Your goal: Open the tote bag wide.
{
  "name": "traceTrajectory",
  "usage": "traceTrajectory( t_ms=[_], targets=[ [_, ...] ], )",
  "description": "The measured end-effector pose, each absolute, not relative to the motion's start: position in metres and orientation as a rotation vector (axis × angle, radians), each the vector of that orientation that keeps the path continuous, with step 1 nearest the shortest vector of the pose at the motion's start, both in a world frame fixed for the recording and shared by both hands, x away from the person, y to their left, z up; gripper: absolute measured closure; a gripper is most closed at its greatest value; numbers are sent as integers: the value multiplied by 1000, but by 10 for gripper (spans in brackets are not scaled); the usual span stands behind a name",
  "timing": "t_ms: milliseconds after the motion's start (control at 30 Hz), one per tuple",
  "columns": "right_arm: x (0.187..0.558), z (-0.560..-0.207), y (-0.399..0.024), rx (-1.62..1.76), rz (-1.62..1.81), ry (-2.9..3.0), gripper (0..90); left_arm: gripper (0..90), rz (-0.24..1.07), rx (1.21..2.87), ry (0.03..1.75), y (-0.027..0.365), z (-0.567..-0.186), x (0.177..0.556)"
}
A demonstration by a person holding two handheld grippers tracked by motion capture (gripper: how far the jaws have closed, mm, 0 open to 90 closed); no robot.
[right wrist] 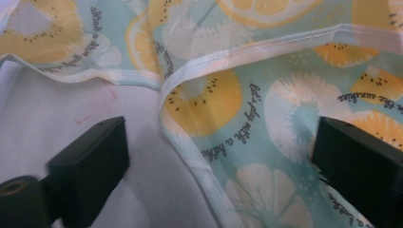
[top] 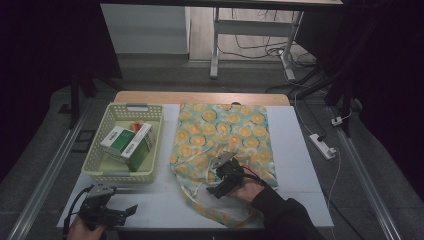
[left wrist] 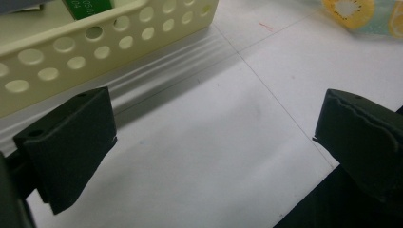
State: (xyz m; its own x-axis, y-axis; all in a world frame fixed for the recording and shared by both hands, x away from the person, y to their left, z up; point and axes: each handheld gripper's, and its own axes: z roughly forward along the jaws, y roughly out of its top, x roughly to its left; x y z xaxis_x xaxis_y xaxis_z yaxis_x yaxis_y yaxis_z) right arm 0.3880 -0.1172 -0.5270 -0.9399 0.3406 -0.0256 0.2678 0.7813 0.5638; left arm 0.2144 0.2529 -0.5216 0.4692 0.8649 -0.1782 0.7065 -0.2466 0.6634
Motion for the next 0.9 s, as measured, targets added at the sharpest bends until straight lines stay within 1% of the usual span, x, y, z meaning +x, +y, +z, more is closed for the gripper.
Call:
traceTrajectory(
  t_ms=[67,100,200,300,333,367,400,433,467,500,533,567,633,900],
  targets=[
    [388,-526,-118,484,882,2838,155,1,292,2022,1301,253,-522,214],
    [388,-526,-118,484,882,2838,155,1,291,2022,1302,253,-522,214],
    [387,-522,-119,460,899,2843,345,1,294,2022,1302,252,-522,214],
    [386,-520,-118,448,901,2851,511,1,291,2022,1304,253,-522,214],
    [386,-520,-118,448,901,2851,511,1,291,2023,1304,253,-522,214],
    [387,-518,-119,441,905,2855,633,1,291,2023,1304,253,-522,214],
    [387,-518,-119,441,905,2855,633,1,291,2022,1304,253,-522,214],
    [387,-518,-119,442,909,2858,698,1,291,2023,1304,253,-522,215],
    [388,-517,-119,439,916,2869,797,1,291,2023,1304,253,-522,215],
    [388,-517,-119,439,916,2869,797,1,291,2023,1304,253,-522,215],
    [389,-515,-120,436,941,2871,860,1,291,2022,1304,253,-522,215],
    [389,-513,-121,435,951,2869,883,1,291,2022,1305,253,-522,215],
    [389,-509,-122,433,970,2857,900,1,291,2023,1305,253,-522,215],
    [396,-501,-125,482,1006,2807,900,1,292,2025,1307,252,-522,215]
  ],
)
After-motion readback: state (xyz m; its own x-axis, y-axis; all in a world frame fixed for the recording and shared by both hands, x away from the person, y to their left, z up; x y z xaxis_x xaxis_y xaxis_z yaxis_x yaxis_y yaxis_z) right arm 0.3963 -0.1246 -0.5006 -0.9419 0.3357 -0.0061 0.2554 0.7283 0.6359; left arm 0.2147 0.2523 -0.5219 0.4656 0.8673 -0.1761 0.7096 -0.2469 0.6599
